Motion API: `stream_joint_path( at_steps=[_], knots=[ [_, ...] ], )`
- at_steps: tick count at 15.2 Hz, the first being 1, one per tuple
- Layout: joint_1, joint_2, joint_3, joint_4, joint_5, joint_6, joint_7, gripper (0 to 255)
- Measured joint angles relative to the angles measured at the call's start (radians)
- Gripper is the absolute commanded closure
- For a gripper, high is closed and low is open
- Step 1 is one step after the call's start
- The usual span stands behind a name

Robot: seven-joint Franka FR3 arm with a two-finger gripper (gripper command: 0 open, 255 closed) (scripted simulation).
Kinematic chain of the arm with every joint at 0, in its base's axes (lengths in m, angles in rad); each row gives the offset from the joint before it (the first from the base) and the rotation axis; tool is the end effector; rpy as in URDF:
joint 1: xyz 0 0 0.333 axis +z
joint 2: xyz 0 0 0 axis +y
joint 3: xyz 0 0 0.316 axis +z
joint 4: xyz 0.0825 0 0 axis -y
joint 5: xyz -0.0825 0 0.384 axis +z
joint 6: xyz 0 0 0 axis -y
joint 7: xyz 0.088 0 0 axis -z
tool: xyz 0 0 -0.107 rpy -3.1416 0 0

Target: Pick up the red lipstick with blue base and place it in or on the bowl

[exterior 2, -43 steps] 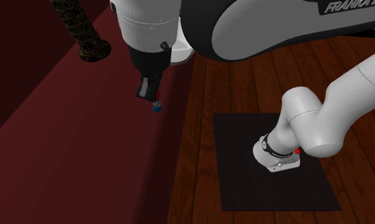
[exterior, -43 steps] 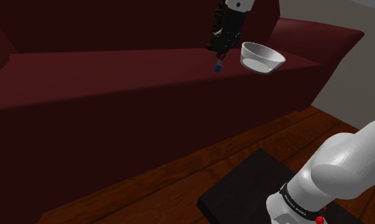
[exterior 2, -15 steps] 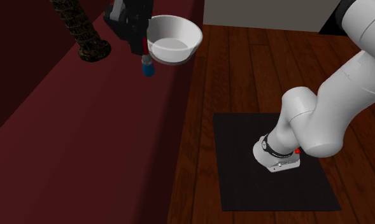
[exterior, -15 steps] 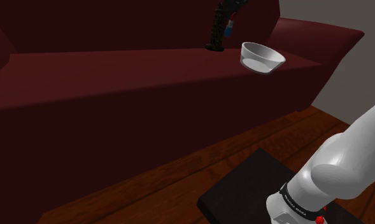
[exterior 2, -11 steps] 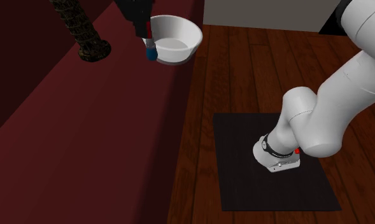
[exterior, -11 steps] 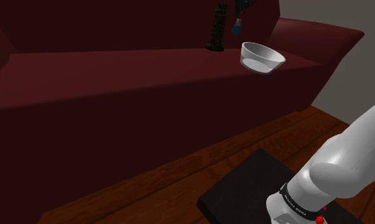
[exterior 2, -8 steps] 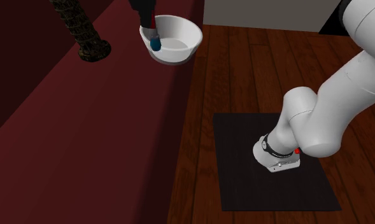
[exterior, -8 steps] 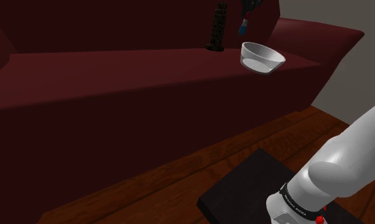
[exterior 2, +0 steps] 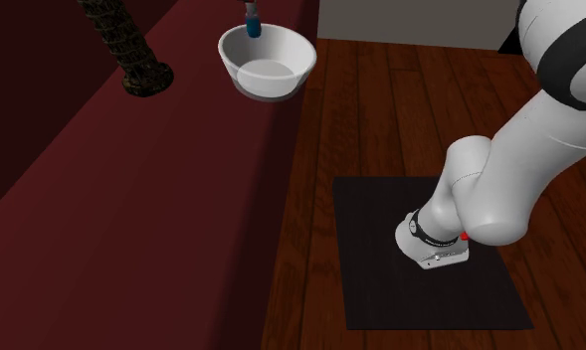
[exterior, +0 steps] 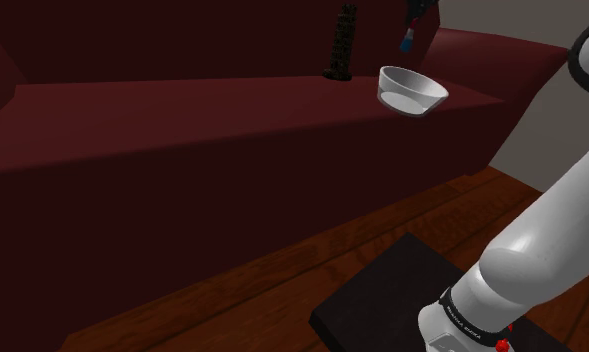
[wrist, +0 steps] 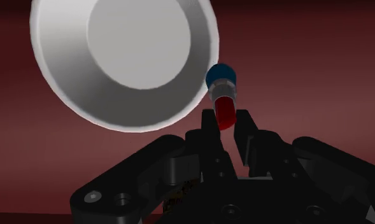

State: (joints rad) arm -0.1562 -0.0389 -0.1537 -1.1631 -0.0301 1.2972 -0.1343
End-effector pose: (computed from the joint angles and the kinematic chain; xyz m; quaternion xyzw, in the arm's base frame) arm 0.4610 -0.1545 0.8018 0.9919 -0.0928 0.0816 0.0298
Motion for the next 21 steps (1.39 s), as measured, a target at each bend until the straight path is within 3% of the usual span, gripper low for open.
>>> stream_joint_path(
  at_steps=[8, 21],
  knots=[
    [-0.131, 0.167, -0.116, 0.234, 0.086, -0.071, -0.208, 255],
    [-0.105, -0.012, -0.098, -0.190, 0.029, 0.180, -0.194, 255]
  ],
)
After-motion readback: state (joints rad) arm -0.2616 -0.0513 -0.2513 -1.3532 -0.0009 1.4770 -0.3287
